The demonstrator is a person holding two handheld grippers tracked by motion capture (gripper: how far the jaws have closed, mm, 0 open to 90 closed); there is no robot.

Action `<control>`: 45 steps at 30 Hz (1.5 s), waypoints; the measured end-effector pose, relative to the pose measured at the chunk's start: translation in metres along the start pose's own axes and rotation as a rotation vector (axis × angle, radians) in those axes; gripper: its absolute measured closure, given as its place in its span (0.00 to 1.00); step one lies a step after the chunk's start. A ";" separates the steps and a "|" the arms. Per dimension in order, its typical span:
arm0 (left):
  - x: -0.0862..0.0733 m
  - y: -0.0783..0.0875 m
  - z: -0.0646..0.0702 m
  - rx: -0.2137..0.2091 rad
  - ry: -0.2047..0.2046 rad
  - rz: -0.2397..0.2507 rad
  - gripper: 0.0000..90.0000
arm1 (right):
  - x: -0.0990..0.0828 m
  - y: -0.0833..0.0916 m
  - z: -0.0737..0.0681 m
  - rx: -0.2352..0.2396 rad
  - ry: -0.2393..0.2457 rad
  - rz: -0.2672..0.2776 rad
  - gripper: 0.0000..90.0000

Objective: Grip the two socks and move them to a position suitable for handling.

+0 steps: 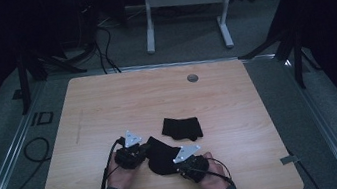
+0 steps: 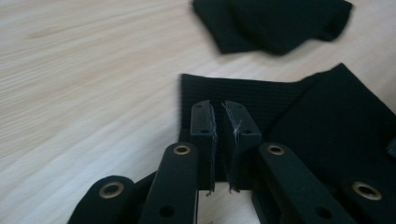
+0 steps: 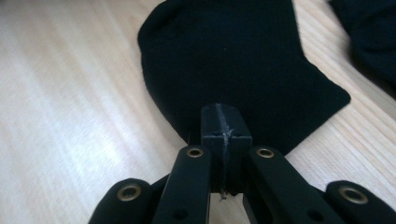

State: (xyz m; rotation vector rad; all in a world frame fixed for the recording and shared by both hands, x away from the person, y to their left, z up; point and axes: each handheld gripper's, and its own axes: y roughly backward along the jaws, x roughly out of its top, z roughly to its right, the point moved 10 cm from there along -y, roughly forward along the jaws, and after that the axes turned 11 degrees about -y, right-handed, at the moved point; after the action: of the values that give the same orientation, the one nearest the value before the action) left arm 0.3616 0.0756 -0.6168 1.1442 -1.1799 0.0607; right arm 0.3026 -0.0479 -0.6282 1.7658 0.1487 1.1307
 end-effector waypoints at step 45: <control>-0.007 -0.007 0.024 -0.049 -0.013 -0.083 0.96 | 0.003 -0.006 -0.030 0.061 0.036 0.005 0.72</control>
State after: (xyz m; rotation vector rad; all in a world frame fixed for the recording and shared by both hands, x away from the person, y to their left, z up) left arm 0.3454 0.0587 -0.6285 1.1503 -1.1381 -0.0388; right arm 0.2839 -0.0230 -0.6291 1.8005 0.2027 1.1726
